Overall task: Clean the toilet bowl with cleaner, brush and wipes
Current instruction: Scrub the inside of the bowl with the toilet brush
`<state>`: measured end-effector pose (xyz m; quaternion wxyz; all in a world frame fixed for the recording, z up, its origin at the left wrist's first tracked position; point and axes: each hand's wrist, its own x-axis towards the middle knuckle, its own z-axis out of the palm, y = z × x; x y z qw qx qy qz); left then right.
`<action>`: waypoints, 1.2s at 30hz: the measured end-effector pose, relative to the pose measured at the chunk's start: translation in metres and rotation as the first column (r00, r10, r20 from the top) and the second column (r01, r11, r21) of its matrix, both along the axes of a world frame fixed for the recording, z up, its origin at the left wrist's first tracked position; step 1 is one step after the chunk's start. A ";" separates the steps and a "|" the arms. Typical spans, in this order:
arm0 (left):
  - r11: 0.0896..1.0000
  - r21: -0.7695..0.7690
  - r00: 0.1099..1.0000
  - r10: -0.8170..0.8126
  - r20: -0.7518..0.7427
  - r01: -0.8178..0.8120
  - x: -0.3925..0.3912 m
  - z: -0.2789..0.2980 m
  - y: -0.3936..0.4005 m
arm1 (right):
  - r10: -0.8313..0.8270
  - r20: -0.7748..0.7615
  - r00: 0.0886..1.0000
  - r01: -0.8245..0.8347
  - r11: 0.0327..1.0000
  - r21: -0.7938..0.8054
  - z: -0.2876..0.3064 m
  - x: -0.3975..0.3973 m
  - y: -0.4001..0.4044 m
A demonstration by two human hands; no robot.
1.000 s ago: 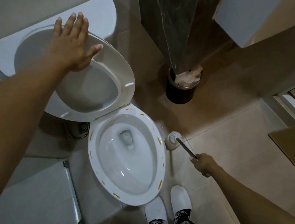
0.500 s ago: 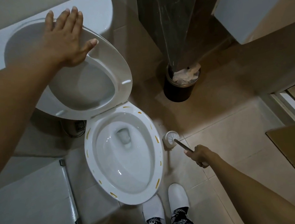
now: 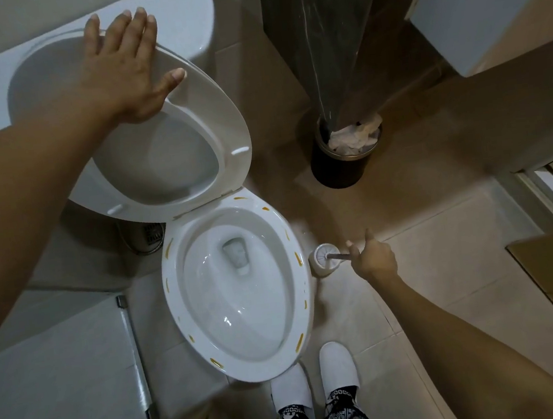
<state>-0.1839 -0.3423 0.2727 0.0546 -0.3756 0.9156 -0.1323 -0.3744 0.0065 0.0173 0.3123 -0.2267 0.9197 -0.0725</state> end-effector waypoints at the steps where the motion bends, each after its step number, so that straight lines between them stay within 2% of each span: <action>1: 1.000 -0.002 1.000 0.000 0.000 0.000 0.000 0.000 0.000 | 0.024 -0.036 0.999 -0.025 0.999 -0.037 0.002 0.001 -0.003; 4: 1.000 -0.008 1.000 0.008 0.005 -0.008 -0.001 -0.001 -0.001 | 0.108 -0.114 0.987 -0.120 0.988 -0.098 0.009 0.004 -0.013; 8: 1.000 -0.009 1.000 0.016 0.007 -0.016 -0.002 -0.002 -0.001 | 0.203 -0.156 0.967 -0.219 0.971 -0.092 0.011 0.007 -0.023; 17: 0.999 -0.004 0.999 0.040 -0.005 -0.040 -0.003 -0.003 0.000 | 0.313 -0.171 0.934 -0.337 0.931 -0.140 0.011 0.031 0.003; 21: 0.999 0.005 0.999 0.045 -0.005 -0.045 -0.004 -0.003 0.000 | 0.402 -0.253 0.880 -0.438 0.893 -0.106 0.013 0.040 0.020; 27: 0.999 0.007 0.999 0.040 -0.011 -0.040 -0.004 -0.003 -0.001 | 0.521 -0.214 0.826 -0.534 0.846 -0.003 0.017 0.044 0.017; 36: 0.999 0.005 0.999 0.040 -0.006 -0.040 -0.004 -0.003 -0.001 | 0.557 -0.222 0.801 -0.570 0.822 0.005 0.016 0.047 0.022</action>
